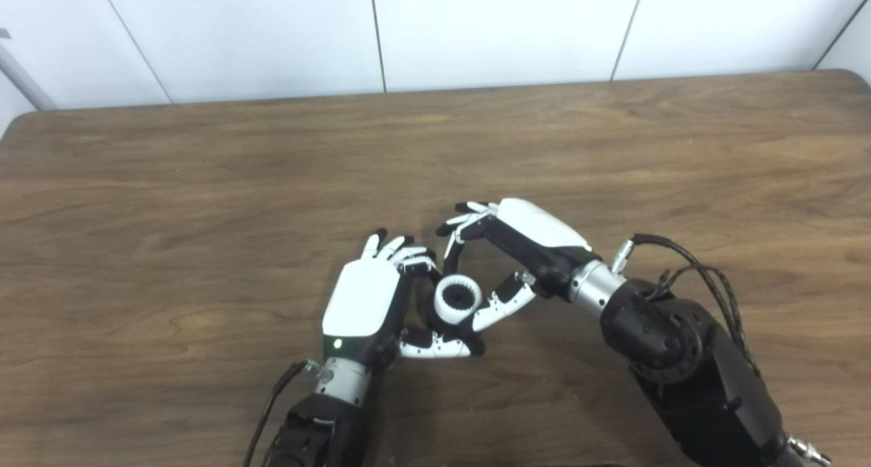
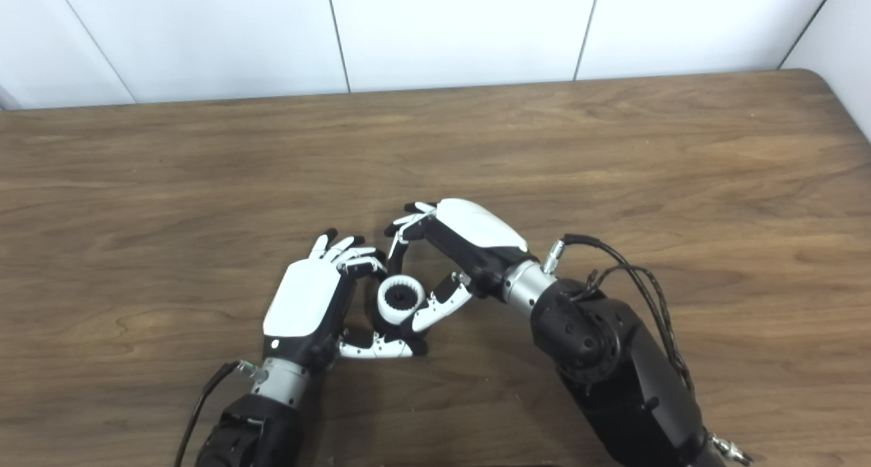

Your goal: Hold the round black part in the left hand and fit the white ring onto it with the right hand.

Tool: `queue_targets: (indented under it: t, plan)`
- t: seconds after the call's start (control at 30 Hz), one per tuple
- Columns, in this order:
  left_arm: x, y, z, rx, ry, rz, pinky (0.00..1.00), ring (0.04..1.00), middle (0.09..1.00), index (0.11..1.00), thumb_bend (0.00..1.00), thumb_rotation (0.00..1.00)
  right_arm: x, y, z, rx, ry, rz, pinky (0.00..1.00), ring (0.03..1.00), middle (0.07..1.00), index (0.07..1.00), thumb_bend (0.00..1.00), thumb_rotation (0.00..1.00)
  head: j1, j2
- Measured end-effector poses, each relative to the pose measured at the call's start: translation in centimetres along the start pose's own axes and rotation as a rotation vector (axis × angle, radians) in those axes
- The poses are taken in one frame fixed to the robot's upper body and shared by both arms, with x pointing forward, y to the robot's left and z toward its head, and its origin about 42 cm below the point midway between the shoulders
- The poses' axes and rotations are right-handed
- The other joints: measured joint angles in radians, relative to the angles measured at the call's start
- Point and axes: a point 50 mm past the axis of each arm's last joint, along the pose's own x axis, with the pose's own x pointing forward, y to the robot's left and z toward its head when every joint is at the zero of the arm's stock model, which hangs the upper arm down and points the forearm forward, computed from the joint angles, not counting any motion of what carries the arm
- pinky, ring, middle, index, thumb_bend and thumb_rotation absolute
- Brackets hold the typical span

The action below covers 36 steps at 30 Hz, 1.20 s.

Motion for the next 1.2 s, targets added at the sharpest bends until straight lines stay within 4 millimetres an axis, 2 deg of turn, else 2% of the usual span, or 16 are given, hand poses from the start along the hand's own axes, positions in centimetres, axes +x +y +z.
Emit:
queue_targets:
  t: [0.13,0.17,0.2,0.23,0.3,0.53,1.0,1.2]
  plan:
    - [0.0,0.0,0.0,-0.001,0.001,-0.001,1.00,0.897,0.775,0.484,0.52,0.06,0.0,0.0,0.0,-0.005,0.002,0.000,1.00,0.960,0.833,0.491,0.52,0.15,0.000,-0.002]
    - [0.0,0.0,0.0,-0.001,0.002,-0.001,1.00,0.896,0.775,0.484,0.52,0.06,0.0,0.0,0.0,-0.005,0.002,0.000,0.99,0.959,0.834,0.540,0.74,0.17,0.000,-0.002]
    - [0.0,0.0,0.0,-0.001,0.002,0.000,1.00,0.895,0.775,0.484,0.52,0.06,0.0,0.0,0.0,-0.006,0.002,0.000,0.99,0.958,0.835,0.571,0.88,0.19,0.000,-0.002]
    - [0.0,0.0,0.0,-0.002,0.004,-0.001,1.00,0.896,0.776,0.484,0.52,0.06,0.0,0.0,0.0,-0.007,0.003,0.001,0.99,0.959,0.839,0.583,0.94,0.20,0.000,-0.002]
    - [0.0,0.0,0.0,-0.002,0.005,-0.001,1.00,0.898,0.777,0.484,0.52,0.06,0.0,0.0,0.0,-0.010,0.005,0.002,0.98,0.958,0.843,0.592,0.99,0.21,0.000,-0.002]
    - [0.0,0.0,0.0,-0.002,0.004,-0.001,1.00,0.896,0.774,0.484,0.52,0.06,0.0,-0.1,-0.1,-0.013,0.006,-0.001,0.98,0.963,0.851,0.586,1.00,0.23,0.000,-0.002]
    - [0.0,0.0,0.0,-0.003,0.004,0.001,1.00,0.895,0.774,0.485,0.52,0.06,0.0,-0.3,-0.2,-0.017,0.011,-0.004,1.00,0.970,0.846,0.567,1.00,0.20,-0.012,-0.006]
    - [0.0,0.0,0.0,-0.003,0.005,0.002,1.00,0.897,0.776,0.485,0.52,0.06,-0.9,-1.7,-0.9,-0.031,0.030,-0.041,0.97,0.969,0.838,0.596,1.00,0.21,-0.017,-0.012]
